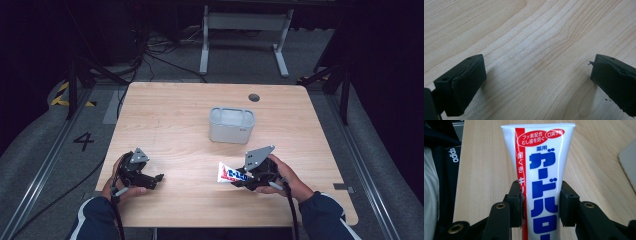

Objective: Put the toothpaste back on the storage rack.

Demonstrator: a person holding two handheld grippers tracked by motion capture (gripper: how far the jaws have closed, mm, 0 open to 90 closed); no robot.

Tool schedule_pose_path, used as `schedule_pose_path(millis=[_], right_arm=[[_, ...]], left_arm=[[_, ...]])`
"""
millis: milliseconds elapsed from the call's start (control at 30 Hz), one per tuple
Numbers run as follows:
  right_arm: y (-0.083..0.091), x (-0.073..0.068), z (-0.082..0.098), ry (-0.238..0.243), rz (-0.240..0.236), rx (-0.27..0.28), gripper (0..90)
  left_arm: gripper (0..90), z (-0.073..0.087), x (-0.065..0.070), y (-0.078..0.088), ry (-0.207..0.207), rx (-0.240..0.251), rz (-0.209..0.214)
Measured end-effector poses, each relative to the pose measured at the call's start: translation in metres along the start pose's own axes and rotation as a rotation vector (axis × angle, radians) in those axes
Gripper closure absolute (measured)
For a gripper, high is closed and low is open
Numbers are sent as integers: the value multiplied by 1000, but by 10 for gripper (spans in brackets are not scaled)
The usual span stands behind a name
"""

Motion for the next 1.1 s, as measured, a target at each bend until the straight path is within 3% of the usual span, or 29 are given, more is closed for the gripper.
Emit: schedule_pose_path(millis=[233, 567, 1100], right_arm=[[19, 0, 0, -7, 48, 87, 616], [38, 1, 1, -13, 78, 186, 614], [36, 2, -9, -9, 104, 244, 611]], left_arm=[[5, 0, 0, 0, 0, 0, 0], [5, 0, 0, 0, 0, 0, -1], [5, 0, 0, 0, 0, 0, 1]])
Point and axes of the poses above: each handheld gripper's, and its own axes: y roughly backward along the jaws, z roughly out of its underside, x roughly to its right, the point moved 1 cm from there along -y, roughly forward along the jaws, and after that the axes turned 13 degrees about -z, right-handed, at the moved point
